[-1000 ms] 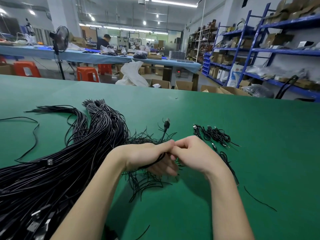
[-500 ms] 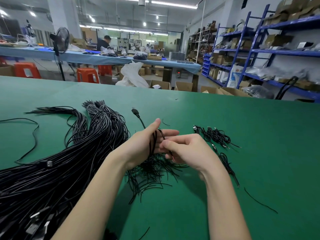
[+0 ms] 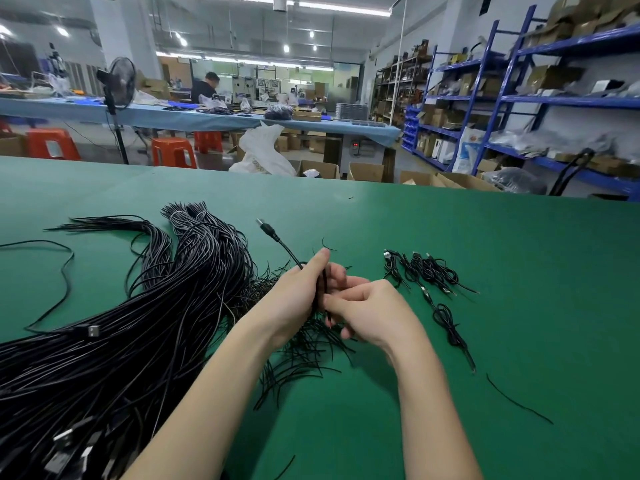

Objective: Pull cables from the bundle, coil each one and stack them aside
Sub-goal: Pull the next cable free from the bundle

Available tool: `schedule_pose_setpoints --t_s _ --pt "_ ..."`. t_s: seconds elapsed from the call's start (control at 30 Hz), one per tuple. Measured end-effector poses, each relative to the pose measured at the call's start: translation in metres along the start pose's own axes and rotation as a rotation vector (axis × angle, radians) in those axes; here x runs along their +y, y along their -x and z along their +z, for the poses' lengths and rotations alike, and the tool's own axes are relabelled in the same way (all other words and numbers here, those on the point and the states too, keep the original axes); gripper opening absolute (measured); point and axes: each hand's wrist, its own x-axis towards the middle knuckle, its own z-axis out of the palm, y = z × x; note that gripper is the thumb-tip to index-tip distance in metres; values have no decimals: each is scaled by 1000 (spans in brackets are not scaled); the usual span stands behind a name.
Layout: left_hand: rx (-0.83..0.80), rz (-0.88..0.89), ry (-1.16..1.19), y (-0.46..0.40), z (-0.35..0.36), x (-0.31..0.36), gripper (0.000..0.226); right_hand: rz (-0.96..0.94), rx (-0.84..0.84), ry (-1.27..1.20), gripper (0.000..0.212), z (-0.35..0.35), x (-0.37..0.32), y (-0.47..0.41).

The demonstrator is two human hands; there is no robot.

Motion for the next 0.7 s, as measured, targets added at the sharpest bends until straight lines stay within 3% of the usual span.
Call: schedule_pose_setpoints --t_s 0.1,0.23,0.3,0.4,0.47,0.57,0.7 --pt "25 41 -33 0 0 -1 45 69 -33 67 25 -9 1 0" --pt "26 117 -417 0 -2 -4 49 153 -202 266 41 -35 1 10" --pt "6 110 -541 1 -2 -5 54 68 -136 303 39 -48 1 14" --pt "-92 25 -658 4 1 -3 53 -117 -11 25 38 -52 -2 14" --pt "-195 -9 -751 8 4 0 46 -156 -66 -40 39 -44 -5 12" --pt "-341 -21 -719 14 9 4 25 -149 -144 -45 19 -26 -4 9" --pt "-456 -136 -687 19 5 10 35 -86 -222 -194 22 -19 6 4"
